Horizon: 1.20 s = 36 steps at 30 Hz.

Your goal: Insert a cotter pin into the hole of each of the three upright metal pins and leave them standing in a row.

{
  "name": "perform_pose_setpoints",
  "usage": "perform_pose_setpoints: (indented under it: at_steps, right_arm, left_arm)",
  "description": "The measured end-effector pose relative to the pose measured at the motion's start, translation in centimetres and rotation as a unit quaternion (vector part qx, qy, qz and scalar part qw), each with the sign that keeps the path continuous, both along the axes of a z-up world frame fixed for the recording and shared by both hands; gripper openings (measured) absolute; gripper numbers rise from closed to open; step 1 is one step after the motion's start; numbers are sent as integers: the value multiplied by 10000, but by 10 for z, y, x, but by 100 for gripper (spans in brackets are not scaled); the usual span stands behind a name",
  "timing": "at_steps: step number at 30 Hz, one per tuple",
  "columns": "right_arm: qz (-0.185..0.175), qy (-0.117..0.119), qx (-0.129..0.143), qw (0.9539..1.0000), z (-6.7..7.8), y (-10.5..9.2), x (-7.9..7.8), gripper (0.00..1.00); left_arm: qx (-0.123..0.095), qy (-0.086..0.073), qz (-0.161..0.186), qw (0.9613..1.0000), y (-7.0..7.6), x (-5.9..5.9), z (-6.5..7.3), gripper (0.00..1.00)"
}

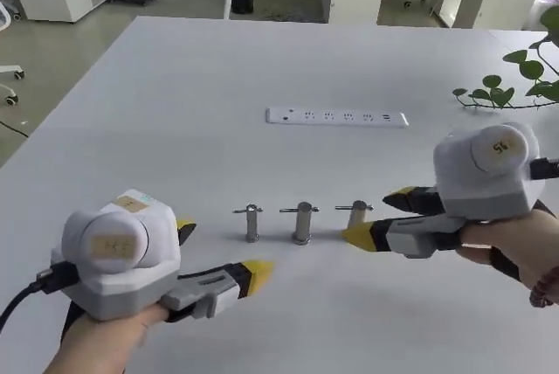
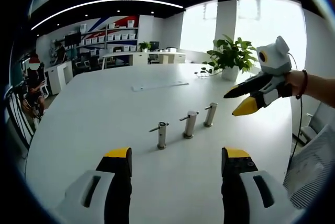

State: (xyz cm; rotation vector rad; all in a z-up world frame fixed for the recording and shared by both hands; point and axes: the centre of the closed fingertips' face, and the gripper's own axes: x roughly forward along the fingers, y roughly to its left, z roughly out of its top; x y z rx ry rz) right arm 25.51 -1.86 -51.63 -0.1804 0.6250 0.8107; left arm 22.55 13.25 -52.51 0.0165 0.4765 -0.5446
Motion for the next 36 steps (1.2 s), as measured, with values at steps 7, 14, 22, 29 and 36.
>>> perform_pose_setpoints:
  at_steps: [7,14,22,29,36]
  right_arm:
    - [-402,-123,-38,9991,-11,-3,-19,59]
    - [-1024,1,585,9930,-8,-5,-35,69]
    - [-1016,-126,366,9941,-11,-10,-46,76]
    - [-1078,24,479,9930,-23,-10,-55,77]
    - [-997,127,482,9938,-27,-8,-64,80]
  left_arm:
    - [-23,33,63,10000,-2,-4,3,72]
    - [-123,44,121,9998,-5,-7,5,81]
    - [-101,42,143,9998,-5,-12,8,90]
    - [-78,19,130,9999,-3,-16,10,96]
    - [-112,-92,179,9997,-1,-20,15,99]
